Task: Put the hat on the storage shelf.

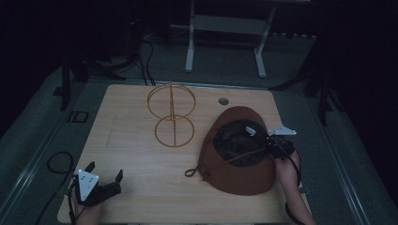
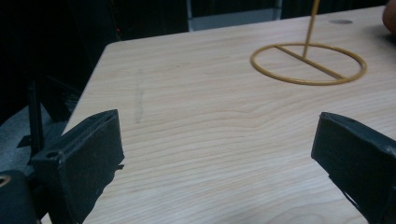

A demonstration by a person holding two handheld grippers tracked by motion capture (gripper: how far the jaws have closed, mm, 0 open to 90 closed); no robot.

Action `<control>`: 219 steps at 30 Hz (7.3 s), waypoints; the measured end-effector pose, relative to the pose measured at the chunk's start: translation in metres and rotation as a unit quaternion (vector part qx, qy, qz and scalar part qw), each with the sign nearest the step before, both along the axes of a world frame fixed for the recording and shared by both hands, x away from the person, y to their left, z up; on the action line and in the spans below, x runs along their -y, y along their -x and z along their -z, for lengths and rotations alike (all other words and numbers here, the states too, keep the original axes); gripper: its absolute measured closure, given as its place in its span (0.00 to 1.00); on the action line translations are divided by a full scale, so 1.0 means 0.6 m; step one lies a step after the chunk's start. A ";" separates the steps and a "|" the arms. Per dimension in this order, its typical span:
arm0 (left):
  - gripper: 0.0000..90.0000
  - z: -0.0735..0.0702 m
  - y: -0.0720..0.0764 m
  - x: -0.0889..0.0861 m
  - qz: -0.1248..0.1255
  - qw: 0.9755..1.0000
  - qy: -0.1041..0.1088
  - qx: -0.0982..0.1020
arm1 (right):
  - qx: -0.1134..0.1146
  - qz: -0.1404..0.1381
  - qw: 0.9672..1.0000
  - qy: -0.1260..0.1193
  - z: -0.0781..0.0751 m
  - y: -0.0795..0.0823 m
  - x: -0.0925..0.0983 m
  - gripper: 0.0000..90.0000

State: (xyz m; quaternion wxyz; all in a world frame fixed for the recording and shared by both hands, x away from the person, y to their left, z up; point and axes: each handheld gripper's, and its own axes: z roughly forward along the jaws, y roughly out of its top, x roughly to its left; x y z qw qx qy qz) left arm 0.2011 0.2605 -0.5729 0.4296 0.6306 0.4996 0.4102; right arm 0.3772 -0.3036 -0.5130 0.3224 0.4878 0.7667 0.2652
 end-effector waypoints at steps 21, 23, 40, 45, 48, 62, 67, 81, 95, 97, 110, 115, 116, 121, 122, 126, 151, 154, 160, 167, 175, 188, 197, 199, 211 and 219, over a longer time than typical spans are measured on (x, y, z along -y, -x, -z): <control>0.03 -0.068 -0.016 0.094 0.123 0.992 0.008 -0.041 | 0.123 -0.059 0.989 -0.056 -0.160 0.088 -0.010 0.92; 0.03 -0.079 -0.019 0.109 0.137 0.990 0.005 -0.044 | 0.135 -0.064 0.987 -0.056 -0.176 0.100 -0.010 0.92; 0.03 -0.210 -0.061 0.246 0.241 0.969 0.005 -0.043 | 0.192 -0.086 0.977 -0.035 -0.230 0.173 -0.021 0.92; 0.03 -0.228 -0.087 0.293 0.250 0.967 -0.014 -0.043 | 0.188 -0.092 0.977 -0.037 -0.224 0.177 -0.028 0.92; 0.03 -0.234 -0.103 0.319 0.257 0.965 -0.018 -0.050 | 0.188 -0.098 0.977 -0.032 -0.220 0.180 -0.034 0.92; 0.16 -0.277 -0.146 0.396 0.244 0.969 -0.027 -0.034 | 0.197 -0.121 0.973 -0.022 -0.211 0.203 -0.058 0.92; 0.28 -0.290 -0.148 0.399 0.234 0.971 -0.049 -0.027 | 0.207 -0.128 0.970 -0.019 -0.216 0.217 -0.063 0.92; 0.82 -0.288 -0.157 0.414 0.221 0.969 -0.105 -0.039 | 0.216 -0.149 0.965 -0.029 -0.220 0.240 -0.082 0.92; 0.94 -0.301 -0.143 0.416 0.237 0.968 -0.077 -0.012 | 0.210 -0.151 0.964 -0.063 -0.206 0.271 -0.059 0.79; 0.94 -0.305 -0.138 0.417 0.241 0.968 -0.075 -0.005 | 0.211 -0.157 0.962 -0.068 -0.207 0.279 -0.053 0.74; 0.94 -0.339 -0.107 0.419 0.258 0.962 -0.080 0.034 | 0.208 -0.210 0.952 -0.079 -0.232 0.314 -0.027 0.51; 0.94 -0.345 -0.105 0.422 0.259 0.961 -0.085 0.038 | 0.196 -0.227 0.951 -0.082 -0.234 0.321 -0.025 0.39; 0.94 -0.345 -0.104 0.422 0.259 0.961 -0.086 0.040 | 0.193 -0.229 0.951 -0.081 -0.233 0.323 -0.026 0.37; 0.94 -0.345 -0.101 0.425 0.258 0.961 -0.094 0.042 | 0.171 -0.239 0.952 -0.090 -0.226 0.321 -0.028 0.24; 0.94 -0.345 -0.101 0.425 0.259 0.960 -0.094 0.042 | 0.168 -0.246 0.950 -0.097 -0.225 0.321 -0.027 0.23; 0.94 -0.347 -0.100 0.423 0.253 0.962 -0.089 0.047 | 0.164 -0.256 0.943 -0.132 -0.231 0.325 -0.016 0.18; 0.94 -0.365 -0.066 0.377 0.346 0.928 -0.068 0.118 | 0.137 -0.263 0.930 -0.217 -0.217 0.257 0.101 0.42; 0.94 -0.366 -0.063 0.378 0.361 0.921 -0.065 0.129 | 0.119 -0.319 0.912 -0.230 -0.208 0.258 0.084 0.42; 0.94 -0.365 -0.071 0.371 0.379 0.916 -0.024 0.130 | 0.101 -0.415 0.862 -0.272 -0.204 0.258 0.063 0.40; 0.94 -0.363 -0.074 0.363 0.401 0.905 0.018 0.144 | 0.098 -0.444 0.854 -0.254 -0.198 0.258 0.026 0.34; 0.94 -0.357 -0.076 0.370 0.432 0.889 0.046 0.143 | 0.090 -0.471 0.836 -0.268 -0.190 0.250 -0.016 0.27; 0.94 -0.333 -0.092 0.386 0.457 0.878 0.074 0.120 | 0.098 -0.509 0.813 -0.265 -0.191 0.255 -0.101 0.28; 0.94 -0.328 -0.100 0.382 0.430 0.894 0.068 0.109 | 0.130 -0.503 0.813 -0.263 -0.191 0.258 -0.120 0.80; 0.94 -0.328 -0.101 0.380 0.426 0.896 0.069 0.110 | 0.136 -0.505 0.813 -0.258 -0.190 0.259 -0.120 0.98; 0.91 -0.330 -0.105 0.357 0.420 0.895 0.073 0.134 | 0.176 -0.465 0.827 -0.262 -0.208 0.266 -0.084 1.00; 0.71 -0.337 -0.113 0.356 0.423 0.897 0.066 0.108 | 0.197 -0.444 0.837 -0.253 -0.231 0.276 -0.069 1.00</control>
